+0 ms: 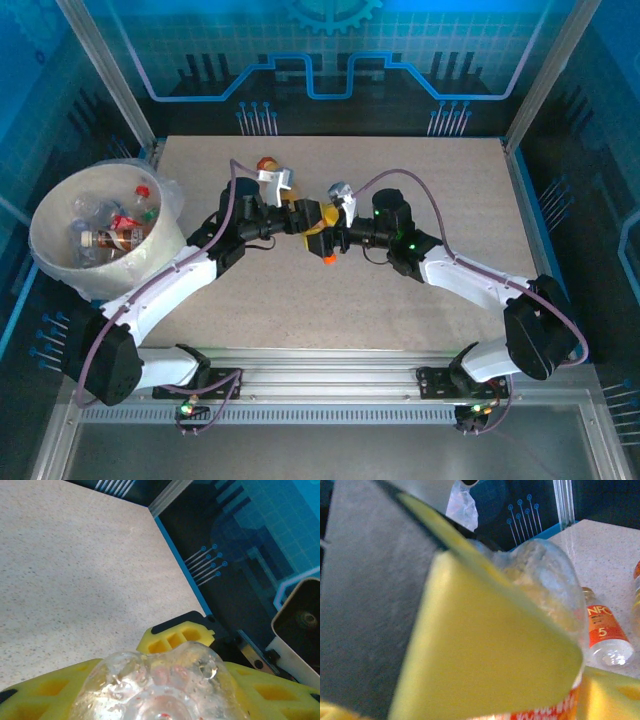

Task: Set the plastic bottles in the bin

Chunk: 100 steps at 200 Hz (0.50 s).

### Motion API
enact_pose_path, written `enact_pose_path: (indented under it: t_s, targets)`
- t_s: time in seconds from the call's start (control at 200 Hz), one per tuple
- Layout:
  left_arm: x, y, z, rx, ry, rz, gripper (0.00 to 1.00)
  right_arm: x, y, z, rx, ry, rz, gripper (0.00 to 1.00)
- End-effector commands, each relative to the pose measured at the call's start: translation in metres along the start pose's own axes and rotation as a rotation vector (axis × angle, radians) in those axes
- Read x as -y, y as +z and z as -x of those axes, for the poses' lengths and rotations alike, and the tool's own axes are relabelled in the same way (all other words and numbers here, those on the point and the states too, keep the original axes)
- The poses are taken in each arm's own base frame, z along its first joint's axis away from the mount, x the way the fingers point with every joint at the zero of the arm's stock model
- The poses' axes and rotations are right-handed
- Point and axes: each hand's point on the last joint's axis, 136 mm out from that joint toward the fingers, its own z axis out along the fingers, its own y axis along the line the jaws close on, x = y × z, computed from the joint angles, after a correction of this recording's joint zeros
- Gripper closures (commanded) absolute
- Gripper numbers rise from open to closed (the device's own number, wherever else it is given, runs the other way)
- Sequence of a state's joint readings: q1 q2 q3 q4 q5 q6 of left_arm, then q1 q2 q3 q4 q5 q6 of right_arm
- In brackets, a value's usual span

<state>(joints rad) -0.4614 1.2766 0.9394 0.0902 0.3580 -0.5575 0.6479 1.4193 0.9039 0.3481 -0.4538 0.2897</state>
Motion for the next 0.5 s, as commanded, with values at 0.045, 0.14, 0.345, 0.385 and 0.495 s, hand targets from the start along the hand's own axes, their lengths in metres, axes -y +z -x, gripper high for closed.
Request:
enact_pose_path:
  t_s: [0.045, 0.14, 0.345, 0.385, 0.495]
  targets:
    - [-0.004, -0.012, 0.015, 0.084, 0.030, 0.078, 0.53, -0.007, -0.011, 0.008, 0.012, -0.061, -0.033, 0.00]
    - [-0.012, -0.018, 0.021, 0.113, 0.024, 0.144, 0.54, 0.002, -0.022, 0.005, -0.017, -0.074, -0.122, 0.00]
    - [-0.024, -0.031, 0.031, 0.171, 0.008, 0.237, 0.53, 0.038, -0.065, 0.014, 0.094, -0.005, -0.427, 0.00]
    - [-0.025, -0.033, 0.032, 0.175, 0.003, 0.247, 0.53, 0.047, -0.077, 0.017, 0.120, 0.042, -0.504, 0.00]
    - [-0.024, -0.043, 0.037, 0.188, 0.003, 0.272, 0.54, 0.062, -0.111, 0.017, 0.195, 0.109, -0.653, 0.00]
